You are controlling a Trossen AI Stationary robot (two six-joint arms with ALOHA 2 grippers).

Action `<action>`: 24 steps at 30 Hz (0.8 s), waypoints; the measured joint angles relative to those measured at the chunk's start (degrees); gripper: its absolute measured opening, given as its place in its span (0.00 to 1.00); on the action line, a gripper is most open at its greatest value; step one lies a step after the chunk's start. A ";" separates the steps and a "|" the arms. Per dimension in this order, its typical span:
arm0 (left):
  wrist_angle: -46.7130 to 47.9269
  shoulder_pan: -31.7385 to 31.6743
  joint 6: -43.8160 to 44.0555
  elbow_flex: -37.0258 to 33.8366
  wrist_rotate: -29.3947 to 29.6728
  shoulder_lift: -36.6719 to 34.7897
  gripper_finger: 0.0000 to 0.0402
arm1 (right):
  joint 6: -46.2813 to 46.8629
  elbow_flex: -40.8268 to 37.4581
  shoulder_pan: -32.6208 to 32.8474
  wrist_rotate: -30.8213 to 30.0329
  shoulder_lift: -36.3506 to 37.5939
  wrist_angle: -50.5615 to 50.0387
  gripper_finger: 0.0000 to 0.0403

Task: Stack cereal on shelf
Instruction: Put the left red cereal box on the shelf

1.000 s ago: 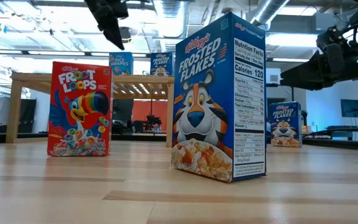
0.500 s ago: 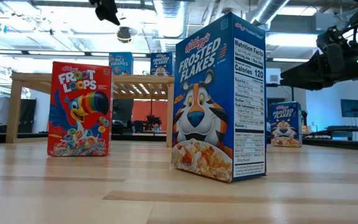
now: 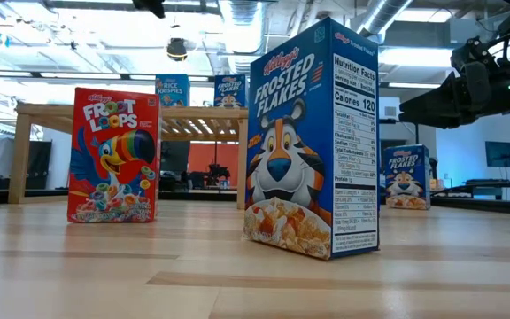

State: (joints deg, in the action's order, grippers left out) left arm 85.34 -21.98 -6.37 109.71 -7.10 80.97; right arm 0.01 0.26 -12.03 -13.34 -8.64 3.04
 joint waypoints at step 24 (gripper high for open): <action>-22.68 31.19 31.28 -31.14 15.52 0.04 0.72 | 0.00 -0.01 0.00 0.00 0.00 0.01 0.90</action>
State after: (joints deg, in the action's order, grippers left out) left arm 62.66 9.21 24.91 78.57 8.42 81.01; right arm 0.01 0.25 -12.03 -13.34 -8.65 3.05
